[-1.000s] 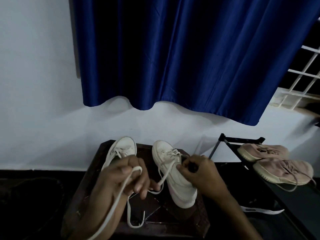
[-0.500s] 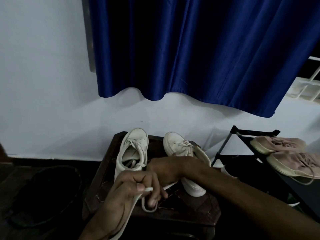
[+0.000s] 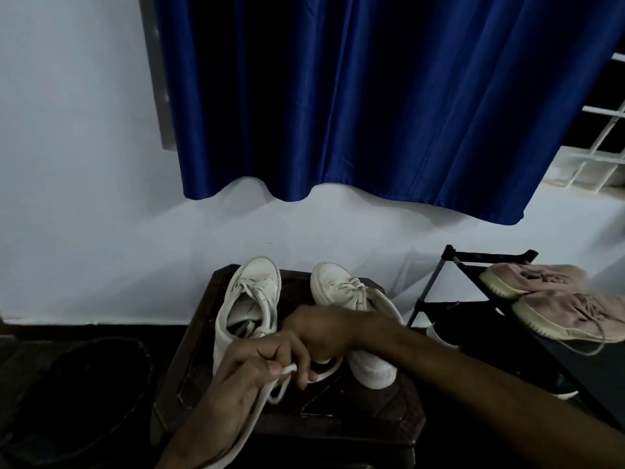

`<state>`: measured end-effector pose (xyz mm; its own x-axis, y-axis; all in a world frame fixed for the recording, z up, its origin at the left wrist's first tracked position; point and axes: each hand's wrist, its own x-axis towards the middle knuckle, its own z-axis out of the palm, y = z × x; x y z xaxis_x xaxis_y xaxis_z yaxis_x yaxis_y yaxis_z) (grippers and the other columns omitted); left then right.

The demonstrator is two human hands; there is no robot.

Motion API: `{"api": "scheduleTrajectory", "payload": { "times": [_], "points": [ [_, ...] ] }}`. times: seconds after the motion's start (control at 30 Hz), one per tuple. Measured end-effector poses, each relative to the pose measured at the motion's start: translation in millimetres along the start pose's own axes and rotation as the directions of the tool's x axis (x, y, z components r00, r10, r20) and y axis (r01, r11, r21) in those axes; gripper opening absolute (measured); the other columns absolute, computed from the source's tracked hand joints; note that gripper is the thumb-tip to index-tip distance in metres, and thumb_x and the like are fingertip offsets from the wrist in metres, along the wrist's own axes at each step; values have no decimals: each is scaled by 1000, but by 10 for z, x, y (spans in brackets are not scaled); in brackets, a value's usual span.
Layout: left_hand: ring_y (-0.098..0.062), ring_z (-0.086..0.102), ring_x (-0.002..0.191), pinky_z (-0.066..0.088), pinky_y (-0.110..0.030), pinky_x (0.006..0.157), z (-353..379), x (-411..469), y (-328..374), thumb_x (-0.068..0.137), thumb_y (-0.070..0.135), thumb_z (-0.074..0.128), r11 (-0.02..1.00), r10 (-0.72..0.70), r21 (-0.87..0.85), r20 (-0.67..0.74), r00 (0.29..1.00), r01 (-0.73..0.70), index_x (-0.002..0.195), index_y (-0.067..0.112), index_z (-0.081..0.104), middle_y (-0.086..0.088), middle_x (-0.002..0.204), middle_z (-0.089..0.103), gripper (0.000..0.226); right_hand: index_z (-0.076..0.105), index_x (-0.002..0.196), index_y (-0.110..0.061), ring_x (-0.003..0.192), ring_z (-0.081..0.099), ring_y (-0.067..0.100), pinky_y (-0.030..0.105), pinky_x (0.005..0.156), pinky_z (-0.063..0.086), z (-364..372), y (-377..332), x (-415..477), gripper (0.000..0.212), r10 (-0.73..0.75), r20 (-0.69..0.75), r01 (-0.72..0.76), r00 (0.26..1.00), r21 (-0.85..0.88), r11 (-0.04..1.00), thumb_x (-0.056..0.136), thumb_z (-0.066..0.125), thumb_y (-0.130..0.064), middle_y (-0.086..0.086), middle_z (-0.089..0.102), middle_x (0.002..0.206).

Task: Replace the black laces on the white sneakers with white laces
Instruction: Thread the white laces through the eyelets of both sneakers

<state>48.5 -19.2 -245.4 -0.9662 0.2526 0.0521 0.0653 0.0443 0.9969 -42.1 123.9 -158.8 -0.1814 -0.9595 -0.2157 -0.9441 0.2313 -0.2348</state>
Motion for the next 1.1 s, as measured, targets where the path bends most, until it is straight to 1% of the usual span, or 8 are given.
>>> {"api": "scheduleTrajectory", "payload": {
  "times": [0.13, 0.27, 0.33, 0.43, 0.57, 0.83, 1.0, 1.1],
  "points": [
    [-20, 60, 87, 49, -35, 78, 215, -174, 528, 88, 25, 56, 885, 346, 337, -16, 938, -321, 72, 16, 57, 1, 96, 61, 19, 72, 86, -19, 74, 57, 7, 31, 73, 49, -473, 322, -67, 13, 239, -214, -239, 947, 26, 971, 76, 77, -25, -3, 70, 86],
    [-3, 48, 102, 43, -24, 80, 361, -79, 594, 93, 47, 39, 315, 288, 927, 113, 951, -205, 90, 25, 57, 15, 109, 44, 28, 73, 87, -21, 68, 51, -1, 26, 69, 44, -873, 488, -277, 8, 327, -465, -342, 823, 54, 938, 80, 76, -24, -11, 63, 81],
    [-10, 49, 107, 46, -28, 79, 413, 46, 576, 94, 51, 40, 224, 249, 966, 68, 966, -126, 102, 23, 58, 9, 113, 42, 34, 75, 90, -20, 70, 51, 2, 27, 70, 46, -996, 501, -360, 8, 331, -542, -355, 773, 64, 933, 82, 74, -21, -9, 63, 85],
    [-7, 55, 88, 49, -23, 64, 476, 118, 722, 93, 51, 43, 391, 469, 919, -159, 869, -42, 96, 24, 56, 11, 100, 51, 31, 76, 94, -22, 74, 53, 4, 32, 73, 50, -1036, 478, -473, 11, 329, -598, -374, 731, 53, 926, 85, 73, -18, -6, 65, 91],
    [-6, 55, 99, 45, -19, 79, 391, 452, 1009, 98, 25, 50, 683, 600, 722, -469, 648, -110, 117, 18, 62, 7, 113, 58, 24, 73, 94, -24, 74, 59, 8, 34, 72, 51, -946, 416, -586, 14, 338, -631, -321, 698, 146, 936, 82, 75, -18, -11, 68, 84],
    [-1, 64, 67, 49, -21, 66, 393, 870, 1088, 90, 28, 67, 856, 343, 514, -490, 801, -52, 83, 20, 72, 11, 69, 69, 13, 60, 99, -25, 78, 61, 5, 24, 72, 49, -606, 395, -737, 25, 433, -713, -314, 551, 303, 900, 81, 76, -30, -15, 66, 89],
    [6, 62, 69, 41, -6, 59, 618, 936, 922, 85, 31, 71, 844, 277, 536, -469, 839, 21, 79, 23, 75, 15, 73, 71, 11, 68, 101, -21, 82, 64, 4, 23, 74, 53, -163, 562, -1102, 22, 695, -433, -510, 574, 475, 717, 84, 73, -35, -9, 69, 96],
    [1, 66, 76, 55, -27, 69, 719, 999, 814, 80, 38, 66, 827, 242, 559, -439, 865, 52, 79, 27, 74, 18, 79, 71, 13, 71, 95, -18, 80, 66, 8, 30, 76, 54, 65, 576, -1107, 16, 694, -464, -506, 551, 475, 720, 84, 72, -31, -6, 71, 89]
  ]
}}
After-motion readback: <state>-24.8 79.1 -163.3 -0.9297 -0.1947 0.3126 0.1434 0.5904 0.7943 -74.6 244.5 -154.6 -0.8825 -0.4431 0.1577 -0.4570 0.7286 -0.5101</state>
